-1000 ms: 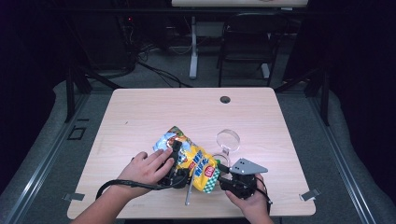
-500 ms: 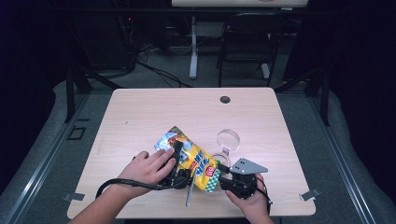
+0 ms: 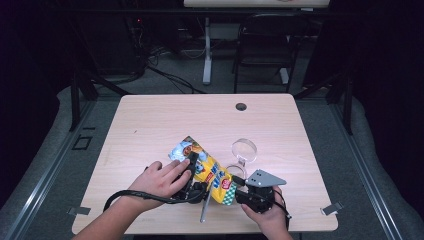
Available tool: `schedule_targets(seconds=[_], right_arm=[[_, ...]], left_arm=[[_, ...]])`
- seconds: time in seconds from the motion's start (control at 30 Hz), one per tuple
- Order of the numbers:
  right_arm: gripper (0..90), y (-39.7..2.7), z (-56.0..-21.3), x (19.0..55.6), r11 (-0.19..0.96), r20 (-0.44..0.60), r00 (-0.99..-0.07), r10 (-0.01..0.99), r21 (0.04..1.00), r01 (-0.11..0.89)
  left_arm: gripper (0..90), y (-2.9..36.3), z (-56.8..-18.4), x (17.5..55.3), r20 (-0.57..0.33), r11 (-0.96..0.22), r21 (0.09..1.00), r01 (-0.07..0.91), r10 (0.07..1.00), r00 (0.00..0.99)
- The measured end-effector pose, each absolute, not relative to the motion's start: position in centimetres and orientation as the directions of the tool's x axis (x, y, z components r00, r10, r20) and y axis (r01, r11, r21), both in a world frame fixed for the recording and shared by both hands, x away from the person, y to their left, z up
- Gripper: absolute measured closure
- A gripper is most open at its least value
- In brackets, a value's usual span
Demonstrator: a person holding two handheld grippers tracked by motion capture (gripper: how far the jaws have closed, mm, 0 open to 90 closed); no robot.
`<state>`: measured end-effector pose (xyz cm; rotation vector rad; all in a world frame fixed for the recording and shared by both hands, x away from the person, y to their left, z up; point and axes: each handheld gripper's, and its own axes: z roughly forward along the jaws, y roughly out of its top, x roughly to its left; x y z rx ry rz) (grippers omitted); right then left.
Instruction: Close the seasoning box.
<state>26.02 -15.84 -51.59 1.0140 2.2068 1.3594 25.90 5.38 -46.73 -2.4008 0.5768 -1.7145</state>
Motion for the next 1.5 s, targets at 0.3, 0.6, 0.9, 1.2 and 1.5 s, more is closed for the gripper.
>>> schedule_targets(seconds=[0.3,0.6,0.9,1.2,1.5], right_arm=[[76.6,-15.7,-51.6,26.1,0.299,0.037,-0.672,0.740,0.877,0.377],[79.9,-15.5,-51.6,26.2,0.306,0.025,-0.668,0.744,0.875,0.374],[84.8,-15.5,-51.5,26.1,0.296,0.022,-0.659,0.752,0.881,0.368],[85.8,-15.9,-51.6,26.5,0.249,0.074,-0.652,0.755,0.887,0.389],[86.3,-16.7,-51.8,27.1,0.159,0.187,-0.638,0.747,0.882,0.445]], left_arm=[[66.5,5.2,-46.6,25.9,0.873,-0.919,-0.323,-0.225,-0.382,0.304],[67.1,5.3,-46.5,25.9,0.877,-0.920,-0.319,-0.226,-0.377,0.299],[68.4,5.2,-46.2,25.9,0.868,-0.923,-0.311,-0.226,-0.373,0.329],[70.8,5.1,-46.0,25.8,0.865,-0.924,-0.305,-0.230,-0.370,0.338],[72.4,4.8,-45.8,25.6,0.862,-0.918,-0.314,-0.241,-0.382,0.332]])
